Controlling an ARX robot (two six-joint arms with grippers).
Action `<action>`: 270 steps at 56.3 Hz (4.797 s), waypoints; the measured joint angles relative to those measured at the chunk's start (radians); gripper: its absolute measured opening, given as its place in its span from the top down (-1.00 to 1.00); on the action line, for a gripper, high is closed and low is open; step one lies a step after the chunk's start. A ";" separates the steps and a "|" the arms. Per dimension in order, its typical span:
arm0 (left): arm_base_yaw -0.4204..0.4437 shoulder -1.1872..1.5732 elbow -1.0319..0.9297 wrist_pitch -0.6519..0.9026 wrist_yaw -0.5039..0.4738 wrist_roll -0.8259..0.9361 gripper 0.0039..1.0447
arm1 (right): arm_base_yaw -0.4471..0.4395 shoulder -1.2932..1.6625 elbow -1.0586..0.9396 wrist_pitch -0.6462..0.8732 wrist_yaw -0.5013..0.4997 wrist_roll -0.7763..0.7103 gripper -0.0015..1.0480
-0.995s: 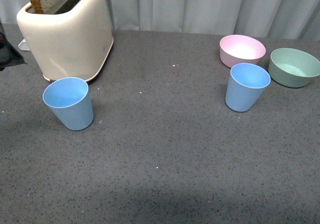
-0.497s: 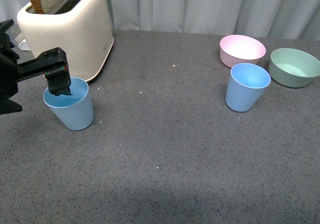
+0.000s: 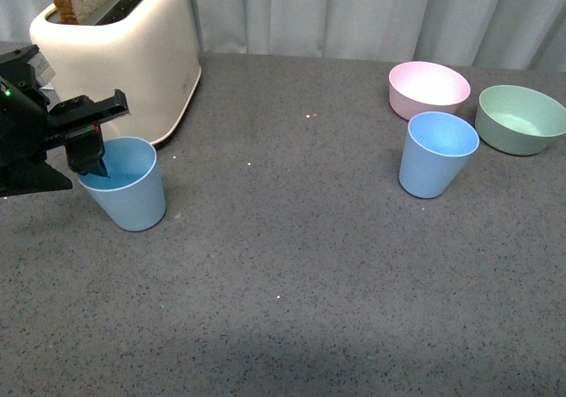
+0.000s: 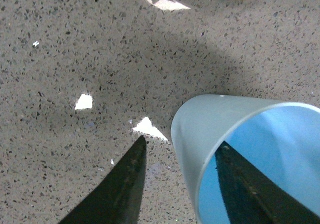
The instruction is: Stack blue cups with both arms
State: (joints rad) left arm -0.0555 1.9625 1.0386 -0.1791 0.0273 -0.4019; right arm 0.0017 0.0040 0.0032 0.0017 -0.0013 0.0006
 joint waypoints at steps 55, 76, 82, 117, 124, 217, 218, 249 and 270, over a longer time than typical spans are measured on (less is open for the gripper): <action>-0.344 0.230 0.426 -0.283 -0.027 -0.082 0.94 | 0.000 0.000 0.000 0.000 0.000 0.000 -0.81; -0.346 0.233 0.435 -0.287 -0.006 -0.105 0.36 | 0.000 0.000 0.000 0.000 0.000 0.000 -0.81; -0.344 0.181 0.404 -0.247 -0.005 -0.104 -0.02 | 0.000 0.000 0.000 0.000 0.000 0.000 -0.81; -0.184 -0.335 -0.565 1.359 -0.266 0.375 0.93 | 0.000 0.000 0.000 0.000 0.000 0.000 -0.81; -0.148 -0.408 -0.680 1.357 -0.224 0.384 0.93 | 0.000 0.000 0.000 0.000 0.000 0.000 -0.81; 0.053 -1.600 -1.020 0.544 -0.027 0.394 0.93 | 0.000 0.000 0.000 0.000 0.000 0.000 -0.81; 0.053 -1.611 -1.020 0.534 -0.027 0.394 0.93 | 0.000 0.000 0.000 0.000 0.000 0.000 -0.81; 0.053 -1.845 -1.019 0.282 -0.028 0.394 0.93 | 0.000 0.000 0.000 0.000 0.000 0.000 -0.81; 0.053 -1.958 -1.019 0.182 -0.027 0.394 0.55 | 0.000 0.000 0.000 0.000 0.000 0.000 -0.81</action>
State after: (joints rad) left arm -0.0025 0.0048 0.0193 0.0025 0.0002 -0.0078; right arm 0.0017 0.0040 0.0032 0.0017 -0.0013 0.0002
